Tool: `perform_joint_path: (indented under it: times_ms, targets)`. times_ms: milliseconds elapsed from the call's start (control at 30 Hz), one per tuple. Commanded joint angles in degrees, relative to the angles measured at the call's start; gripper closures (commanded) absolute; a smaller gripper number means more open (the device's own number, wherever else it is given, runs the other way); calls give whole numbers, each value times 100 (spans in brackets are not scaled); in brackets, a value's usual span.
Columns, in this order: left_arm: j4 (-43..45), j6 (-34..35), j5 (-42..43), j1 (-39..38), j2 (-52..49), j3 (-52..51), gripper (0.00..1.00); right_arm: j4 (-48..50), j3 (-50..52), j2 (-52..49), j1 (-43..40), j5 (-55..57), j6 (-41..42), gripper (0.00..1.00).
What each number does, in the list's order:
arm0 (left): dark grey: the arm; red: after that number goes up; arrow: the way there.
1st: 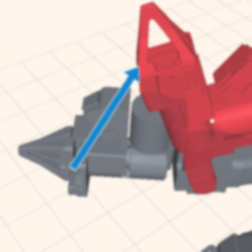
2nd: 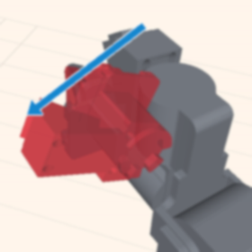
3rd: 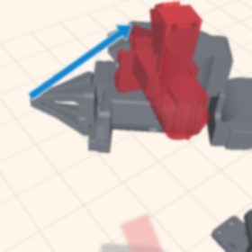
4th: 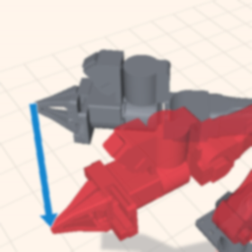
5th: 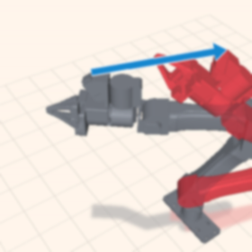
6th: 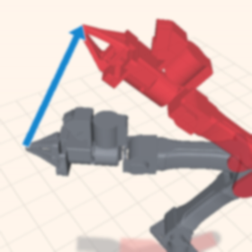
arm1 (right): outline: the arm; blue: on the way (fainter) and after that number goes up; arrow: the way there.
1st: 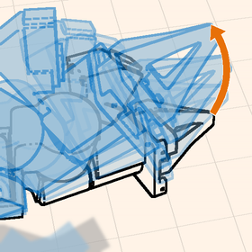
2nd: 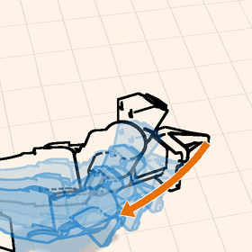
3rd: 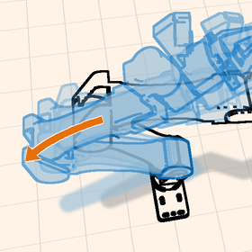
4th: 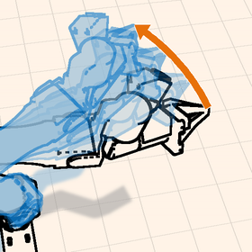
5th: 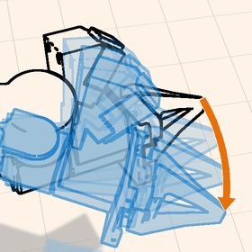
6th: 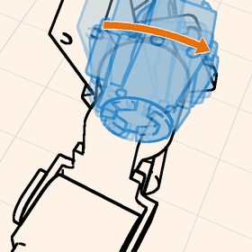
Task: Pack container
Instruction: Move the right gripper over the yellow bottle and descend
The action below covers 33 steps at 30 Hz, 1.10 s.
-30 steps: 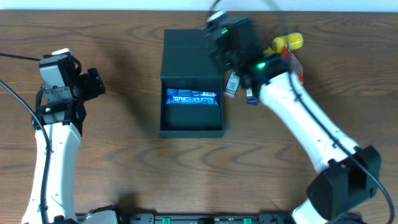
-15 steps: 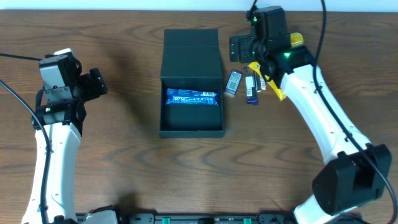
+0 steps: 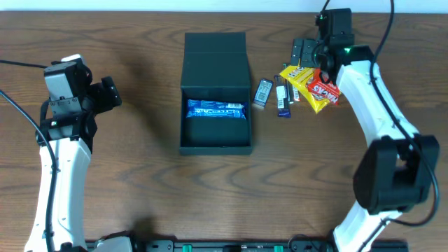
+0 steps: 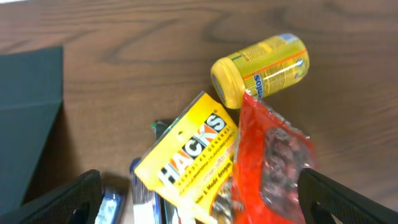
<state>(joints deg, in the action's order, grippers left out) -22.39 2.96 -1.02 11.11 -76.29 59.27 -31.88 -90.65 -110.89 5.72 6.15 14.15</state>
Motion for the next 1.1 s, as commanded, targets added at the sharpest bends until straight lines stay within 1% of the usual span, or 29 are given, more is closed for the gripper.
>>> perform_joint_path:
  times_ms: [0,67,133,233,333,400,467,533,633,767,1067]
  targets:
    - [-4,4,68,20,-11,144,5,81,-315,-118,-83,-94,616,1]
    - [-2,4,66,22,-11,144,5,-11,-756,-321,-85,-101,616,1]
    - [-2,4,68,22,-11,144,4,-254,-1464,-699,-96,-50,481,1]
    - [-9,4,66,20,-11,144,5,-1069,-3226,-1720,-195,-15,258,1]
    - [-15,4,66,20,-11,144,4,-1818,-4896,-2732,-380,52,225,1]
    - [-15,4,66,22,-11,144,5,-2153,-5718,-3281,-525,46,229,1]
    - [-15,2,63,22,-11,144,5,-2374,-6269,-3718,-656,-74,234,1]
    - [-15,4,63,22,-11,144,5,-2428,-6476,-3998,-752,-254,236,1]
    - [-7,2,63,22,-11,144,5,-2387,-6476,-4183,-793,-219,177,1]
    - [-4,2,63,22,-11,144,5,-2302,-6472,-4293,-793,-68,-22,1]
    - [-2,4,63,22,-11,144,5,-2496,-6446,-4535,-761,-33,-560,1]
